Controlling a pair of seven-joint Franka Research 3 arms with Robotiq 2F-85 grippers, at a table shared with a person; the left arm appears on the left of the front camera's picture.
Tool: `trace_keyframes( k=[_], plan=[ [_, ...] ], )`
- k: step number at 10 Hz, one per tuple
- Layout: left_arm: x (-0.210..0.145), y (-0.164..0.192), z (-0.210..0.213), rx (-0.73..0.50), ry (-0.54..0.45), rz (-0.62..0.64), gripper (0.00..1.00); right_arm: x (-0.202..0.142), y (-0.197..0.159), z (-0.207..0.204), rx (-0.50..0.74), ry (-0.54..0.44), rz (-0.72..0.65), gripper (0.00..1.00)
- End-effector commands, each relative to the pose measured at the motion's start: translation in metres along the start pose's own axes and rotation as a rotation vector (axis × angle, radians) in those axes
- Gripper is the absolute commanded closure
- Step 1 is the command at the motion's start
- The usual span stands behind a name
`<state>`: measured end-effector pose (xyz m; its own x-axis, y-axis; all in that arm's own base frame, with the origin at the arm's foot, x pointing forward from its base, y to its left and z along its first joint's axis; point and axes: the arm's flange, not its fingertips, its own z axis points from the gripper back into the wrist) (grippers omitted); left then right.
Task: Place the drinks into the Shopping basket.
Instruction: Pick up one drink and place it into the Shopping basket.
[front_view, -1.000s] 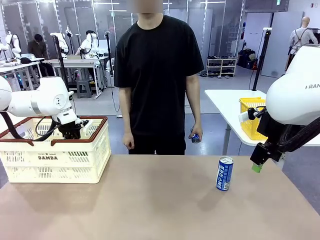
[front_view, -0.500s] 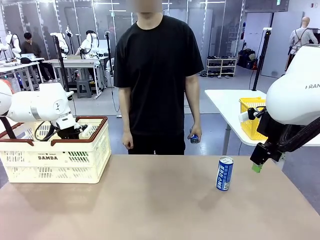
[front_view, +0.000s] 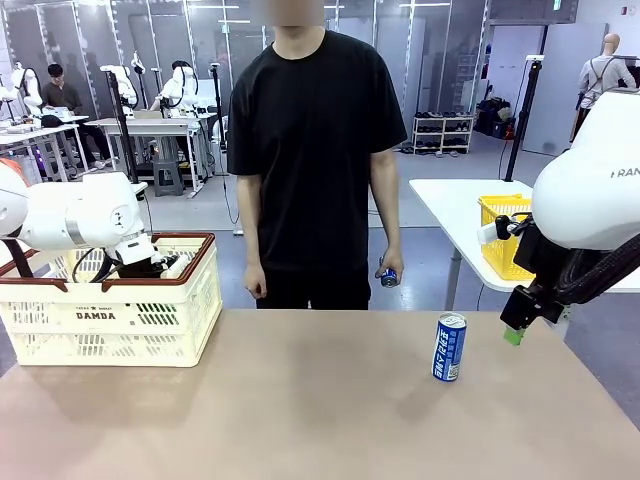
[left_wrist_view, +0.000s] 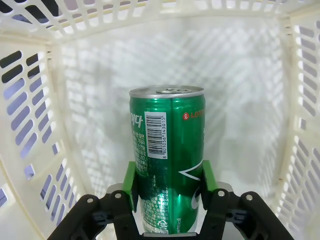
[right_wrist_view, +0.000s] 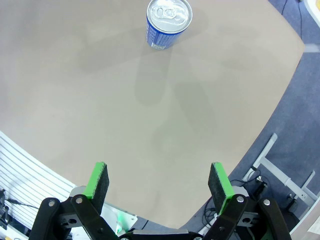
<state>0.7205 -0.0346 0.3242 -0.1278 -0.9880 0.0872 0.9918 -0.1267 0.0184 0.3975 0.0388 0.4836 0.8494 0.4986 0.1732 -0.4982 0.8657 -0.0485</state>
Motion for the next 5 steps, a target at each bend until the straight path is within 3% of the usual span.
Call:
trace_keyframes(
  k=[1, 5],
  plan=[
    [-0.0049, 0.0032, 0.0013, -0.001, -0.034, -0.02, 0.42, 0.0005, -0.0007, -0.0002, -0.004, 0.001, 0.002, 0.0],
    [-0.0039, 0.0071, -0.0009, -0.015, -0.042, -0.024, 0.42, 0.0005, -0.0007, -0.0002, -0.004, 0.001, 0.002, 0.0]
  ],
)
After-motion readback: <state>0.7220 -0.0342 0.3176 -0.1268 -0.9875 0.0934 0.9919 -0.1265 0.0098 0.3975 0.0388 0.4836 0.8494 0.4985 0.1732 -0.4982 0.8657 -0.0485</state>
